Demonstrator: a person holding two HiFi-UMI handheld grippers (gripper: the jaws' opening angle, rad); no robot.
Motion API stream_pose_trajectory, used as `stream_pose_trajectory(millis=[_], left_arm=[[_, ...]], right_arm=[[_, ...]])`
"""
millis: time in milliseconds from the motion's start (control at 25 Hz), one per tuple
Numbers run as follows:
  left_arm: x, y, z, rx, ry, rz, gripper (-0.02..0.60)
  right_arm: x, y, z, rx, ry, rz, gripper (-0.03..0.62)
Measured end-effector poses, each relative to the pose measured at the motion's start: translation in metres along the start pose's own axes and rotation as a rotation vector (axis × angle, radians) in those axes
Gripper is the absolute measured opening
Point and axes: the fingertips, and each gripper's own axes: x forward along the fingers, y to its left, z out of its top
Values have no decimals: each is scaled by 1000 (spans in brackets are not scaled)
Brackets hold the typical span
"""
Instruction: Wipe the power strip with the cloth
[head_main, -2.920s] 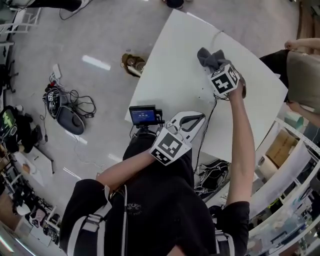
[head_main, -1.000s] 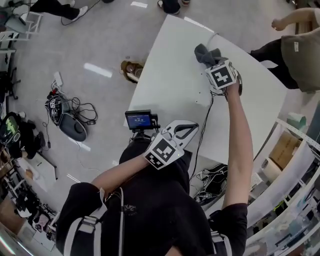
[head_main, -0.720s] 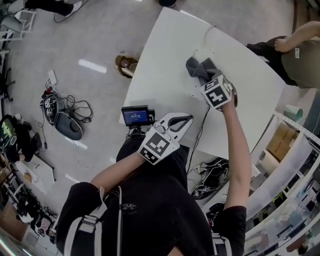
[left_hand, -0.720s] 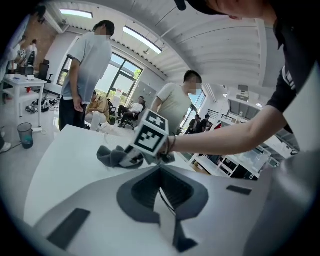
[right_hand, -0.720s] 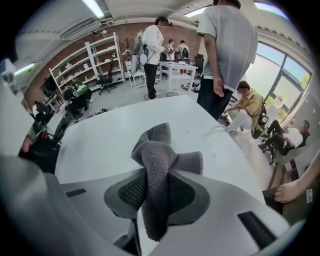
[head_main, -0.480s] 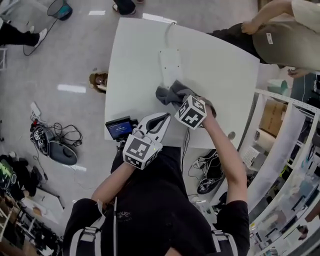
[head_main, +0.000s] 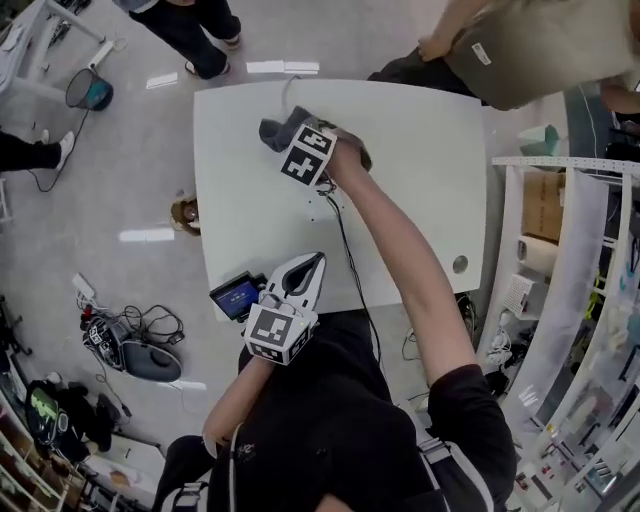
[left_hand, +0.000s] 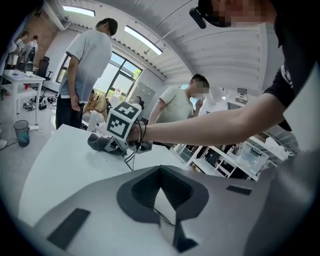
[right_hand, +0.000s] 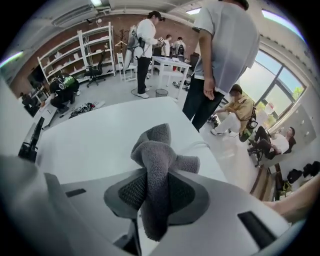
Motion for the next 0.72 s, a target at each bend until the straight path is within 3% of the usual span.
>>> stream_pose_trajectory(millis=[400, 520, 600, 720], left_arm=[[-5, 19, 1, -29, -18, 29, 37], [-2, 10, 0, -17, -18, 24, 37], [4, -1, -2, -2, -13, 15, 37], [8, -12, -2, 22, -12, -5, 37]], right_arm=[[-61, 147, -105, -43, 13, 312, 109], [-76, 161, -121, -38, 24, 386, 109], [-81, 127, -105, 81, -66, 344, 109], [-69, 41, -56, 246, -209, 111, 109]])
